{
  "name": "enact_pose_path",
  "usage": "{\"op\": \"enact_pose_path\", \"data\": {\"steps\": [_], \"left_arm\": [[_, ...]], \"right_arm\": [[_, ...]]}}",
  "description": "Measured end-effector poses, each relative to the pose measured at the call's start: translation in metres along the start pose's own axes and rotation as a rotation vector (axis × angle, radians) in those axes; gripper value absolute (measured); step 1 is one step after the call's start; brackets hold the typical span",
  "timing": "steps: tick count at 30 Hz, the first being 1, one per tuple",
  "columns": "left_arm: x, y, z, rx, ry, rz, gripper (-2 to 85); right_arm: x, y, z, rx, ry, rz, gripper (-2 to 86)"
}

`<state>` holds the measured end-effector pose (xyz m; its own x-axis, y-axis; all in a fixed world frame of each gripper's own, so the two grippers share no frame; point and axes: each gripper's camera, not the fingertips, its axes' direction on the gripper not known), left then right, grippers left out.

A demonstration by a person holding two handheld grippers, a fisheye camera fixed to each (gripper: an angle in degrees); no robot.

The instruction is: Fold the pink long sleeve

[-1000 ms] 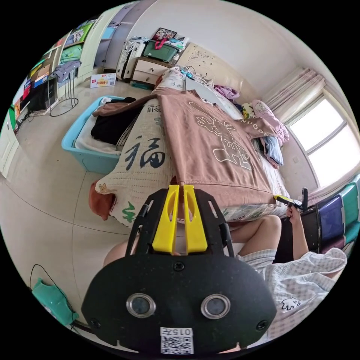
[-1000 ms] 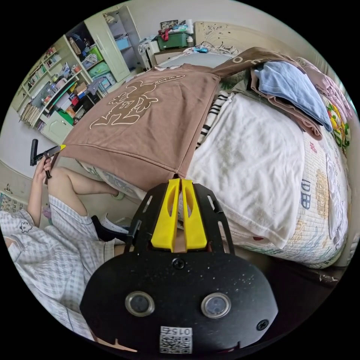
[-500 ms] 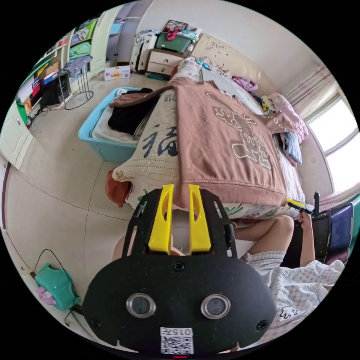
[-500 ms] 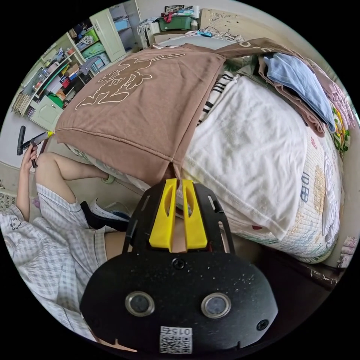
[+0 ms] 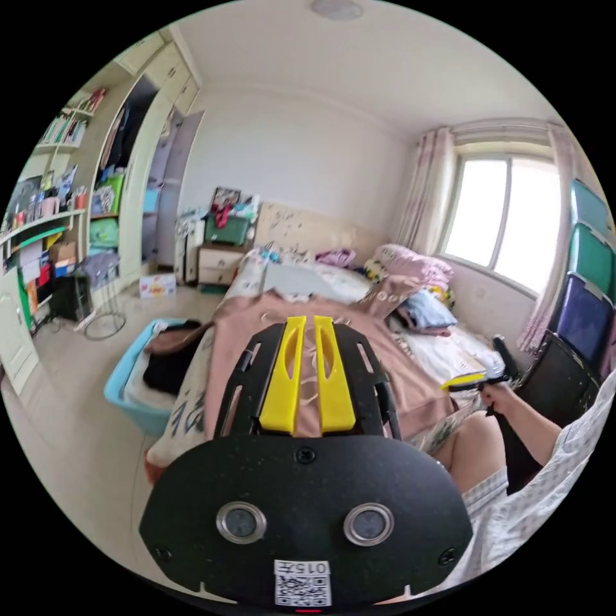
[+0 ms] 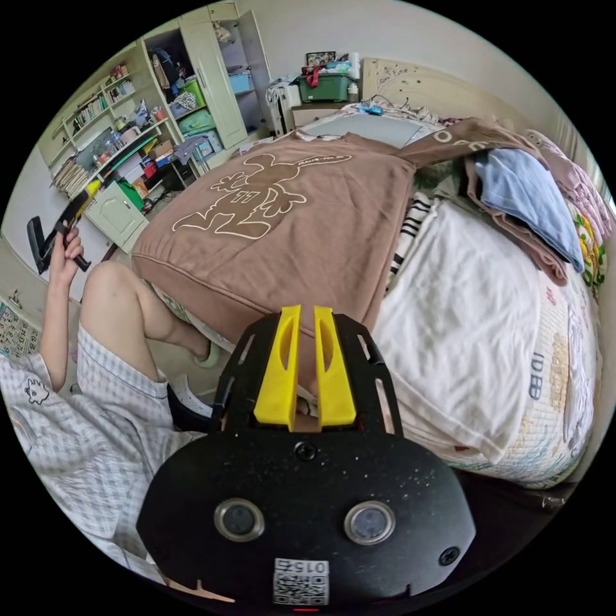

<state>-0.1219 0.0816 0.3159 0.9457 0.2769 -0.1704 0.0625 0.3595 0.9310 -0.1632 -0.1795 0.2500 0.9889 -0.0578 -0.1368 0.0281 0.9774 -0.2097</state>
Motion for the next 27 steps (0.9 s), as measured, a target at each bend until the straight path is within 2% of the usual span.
{"op": "enact_pose_path", "data": {"steps": [3, 5, 9, 11, 14, 19, 22, 25, 27], "left_arm": [[0.027, -0.027, 0.059, 0.0, 0.213, -0.005, -0.3], [0.05, -0.045, 0.132, -0.118, 0.365, 0.019, -0.4], [0.098, -0.049, 0.247, -0.326, 0.431, 0.081, 0.7], [0.137, -0.038, 0.316, -0.502, 0.482, 0.181, 2.3], [0.174, -0.012, 0.371, -0.652, 0.511, 0.313, 4.2], [0.197, 0.012, 0.411, -0.793, 0.519, 0.405, 7.2], [0.2, 0.024, 0.427, -0.856, 0.51, 0.43, 7.6], [0.206, 0.028, 0.431, -0.845, 0.469, 0.514, 7.0], [0.204, 0.029, 0.433, -0.831, 0.455, 0.525, 6.4]], "right_arm": [[0.006, -0.022, 0.01, -0.041, -0.05, -0.024, 4.8], [0.035, -0.04, -0.011, 0.011, -0.147, -0.015, 4.9], [0.125, -0.076, -0.068, 0.206, -0.177, 0.165, 4.8], [0.184, -0.106, -0.105, 0.349, -0.049, 0.282, 5.5], [0.242, -0.161, -0.132, 0.45, 0.145, 0.386, 7.7], [0.322, -0.249, -0.136, 0.597, 0.178, 0.498, 9.4], [0.36, -0.296, -0.12, 0.574, 0.275, 0.564, 10.9], [0.395, -0.326, -0.098, 0.52, 0.4, 0.704, 11.6], [0.413, -0.338, -0.085, 0.514, 0.357, 0.75, 11.5]]}}
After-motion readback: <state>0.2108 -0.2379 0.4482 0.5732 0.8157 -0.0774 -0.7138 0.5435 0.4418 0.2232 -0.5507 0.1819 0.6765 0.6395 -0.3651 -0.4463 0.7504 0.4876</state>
